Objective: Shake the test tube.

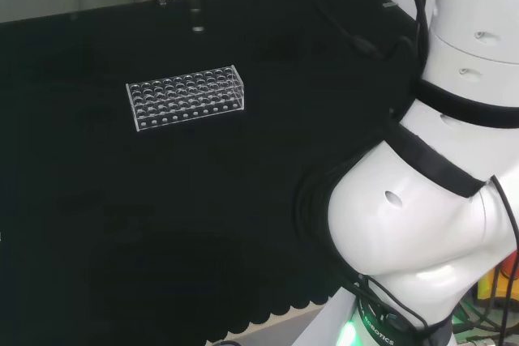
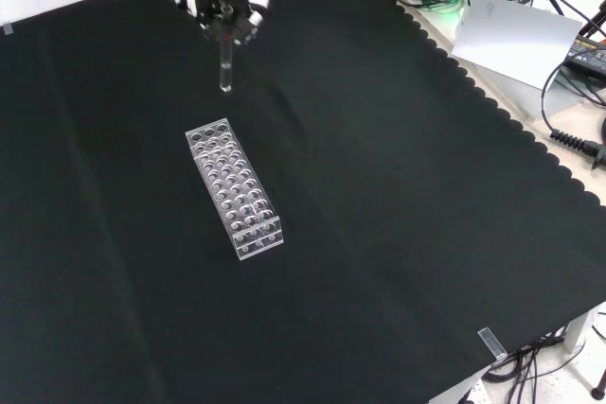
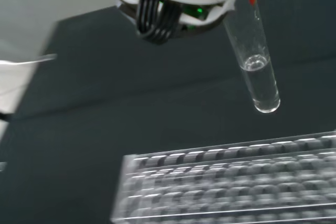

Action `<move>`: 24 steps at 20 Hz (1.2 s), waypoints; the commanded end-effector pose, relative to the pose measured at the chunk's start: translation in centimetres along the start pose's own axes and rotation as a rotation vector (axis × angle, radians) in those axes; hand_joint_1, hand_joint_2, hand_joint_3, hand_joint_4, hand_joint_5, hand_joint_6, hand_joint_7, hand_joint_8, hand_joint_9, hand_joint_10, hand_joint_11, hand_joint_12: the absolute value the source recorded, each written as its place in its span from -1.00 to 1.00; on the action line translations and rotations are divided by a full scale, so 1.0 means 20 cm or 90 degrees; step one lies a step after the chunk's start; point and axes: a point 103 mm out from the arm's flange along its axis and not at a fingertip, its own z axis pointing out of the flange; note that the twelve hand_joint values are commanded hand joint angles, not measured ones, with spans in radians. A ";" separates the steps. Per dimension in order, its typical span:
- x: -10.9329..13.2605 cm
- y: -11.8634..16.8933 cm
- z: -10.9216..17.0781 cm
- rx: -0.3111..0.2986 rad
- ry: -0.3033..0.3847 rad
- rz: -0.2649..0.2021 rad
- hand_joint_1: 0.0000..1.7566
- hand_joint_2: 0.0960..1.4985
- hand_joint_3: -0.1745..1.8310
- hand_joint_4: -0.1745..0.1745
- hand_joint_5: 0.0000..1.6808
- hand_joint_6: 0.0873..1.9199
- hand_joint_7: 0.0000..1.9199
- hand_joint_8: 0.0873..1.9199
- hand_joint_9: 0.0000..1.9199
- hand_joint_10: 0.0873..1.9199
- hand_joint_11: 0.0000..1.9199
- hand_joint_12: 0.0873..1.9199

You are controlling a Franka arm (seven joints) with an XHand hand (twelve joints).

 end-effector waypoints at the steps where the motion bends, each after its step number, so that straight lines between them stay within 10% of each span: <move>1: -0.60 -0.07 -0.16 -0.034 -0.105 0.154 0.40 -0.21 -0.21 -1.00 0.61 -0.56 0.74 -0.48 0.64 -0.53 0.05 0.12; 9: -0.71 -0.07 -0.23 -0.048 -0.119 0.178 0.40 -0.21 -0.21 -1.00 0.62 -0.57 0.74 -0.48 0.64 -0.53 0.06 0.12; 24: 0.33 0.03 0.09 0.026 -0.033 -0.071 0.40 -0.21 -0.21 -1.00 0.62 -0.57 0.74 -0.48 0.65 -0.54 0.06 0.11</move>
